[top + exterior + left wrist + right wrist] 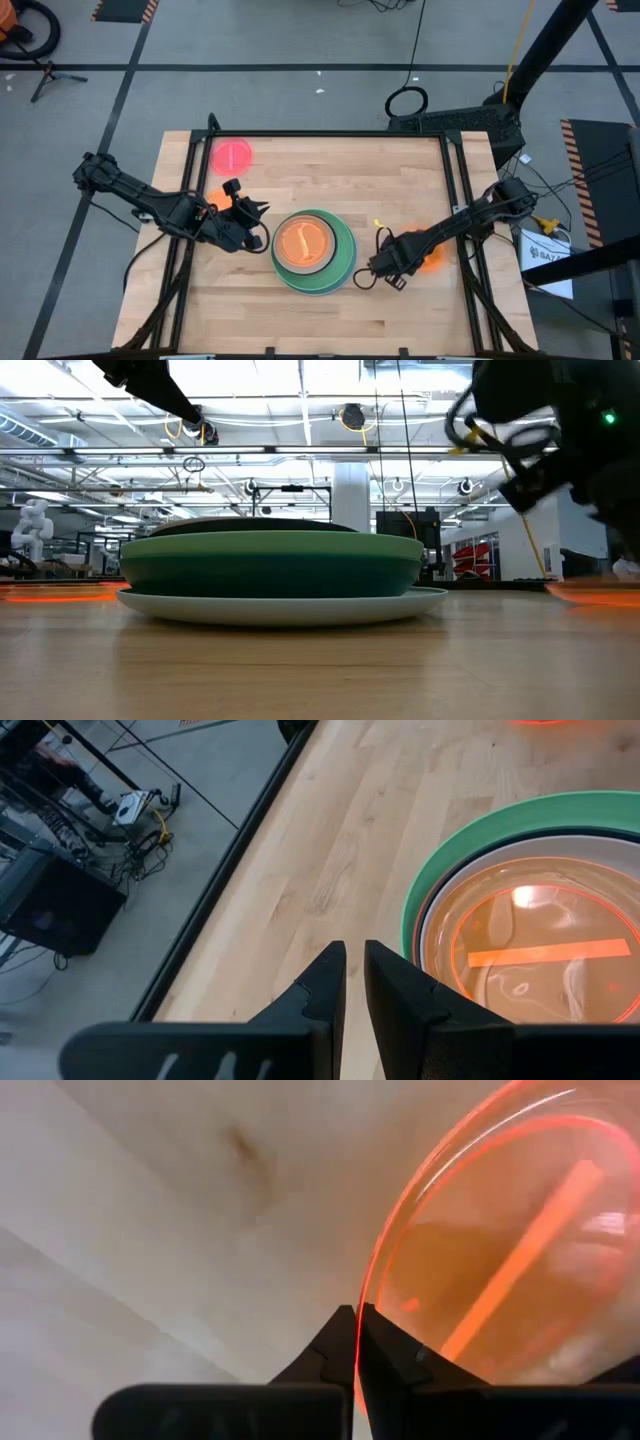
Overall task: Stack plastic plates
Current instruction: Stack the right orange plate on the orange plate
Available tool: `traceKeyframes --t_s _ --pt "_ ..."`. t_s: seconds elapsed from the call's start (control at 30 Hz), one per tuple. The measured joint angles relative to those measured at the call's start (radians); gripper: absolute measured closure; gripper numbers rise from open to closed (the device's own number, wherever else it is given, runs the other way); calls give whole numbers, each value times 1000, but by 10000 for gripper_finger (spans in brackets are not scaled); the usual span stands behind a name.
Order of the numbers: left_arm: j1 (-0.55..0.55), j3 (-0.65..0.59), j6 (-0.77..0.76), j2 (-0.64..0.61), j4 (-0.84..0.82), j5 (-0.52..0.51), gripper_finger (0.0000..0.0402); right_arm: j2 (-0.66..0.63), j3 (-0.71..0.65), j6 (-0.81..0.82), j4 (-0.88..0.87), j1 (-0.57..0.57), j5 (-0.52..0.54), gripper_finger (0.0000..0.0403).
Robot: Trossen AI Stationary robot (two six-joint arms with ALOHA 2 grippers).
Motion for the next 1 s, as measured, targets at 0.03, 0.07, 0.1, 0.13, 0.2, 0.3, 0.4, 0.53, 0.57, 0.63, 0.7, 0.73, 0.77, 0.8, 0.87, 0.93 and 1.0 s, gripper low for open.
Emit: traceKeyframes --t_s 0.03,0.07,0.1,0.13,0.2,0.3,0.4,0.53,0.57,0.63,0.7,0.73,0.77,0.8,0.87,0.93,1.0 --pt "0 0 0 0 0 0 352 0 24 -21 -23 -1 31 401" --pt "0 0 0 0 0 0 352 0 52 -47 -45 -2 63 401" --pt "0 0 0 0 0 0 352 0 80 -78 -65 -3 96 401" --pt "0 0 1 0 0 0 352 0 108 -111 -83 -6 132 401" --pt "0 0 3 0 0 0 352 0 165 -176 -118 -8 215 402" --pt "0 0 5 0 0 0 352 0 255 -295 -169 -9 362 402" --pt "0 0 5 0 0 0 352 0 329 -430 -184 -10 483 402" --pt "0 0 5 0 0 0 352 -1 400 -690 -106 -10 541 402" --pt "0 0 5 0 0 0 352 -1 406 -774 -63 -12 540 402" --pt "0 0 4 0 0 0 352 -1 407 -918 38 -12 538 402" --pt "0 0 3 0 0 0 352 -1 407 -1040 131 -12 532 402" --pt "0 0 3 0 0 0 352 -1 407 -1094 174 -14 516 402" --pt "0 0 3 0 0 0 352 -1 407 -1138 211 -17 505 402" --pt "0 0 3 0 1 0 352 -1 407 -1176 253 -21 494 402" --pt "0 0 2 0 3 0 352 0 407 -1231 327 -30 483 402" --pt "0 0 2 0 3 0 352 0 407 -1281 376 -36 481 402" --pt "0 0 2 0 4 0 352 5 407 -1321 418 -45 455 403"
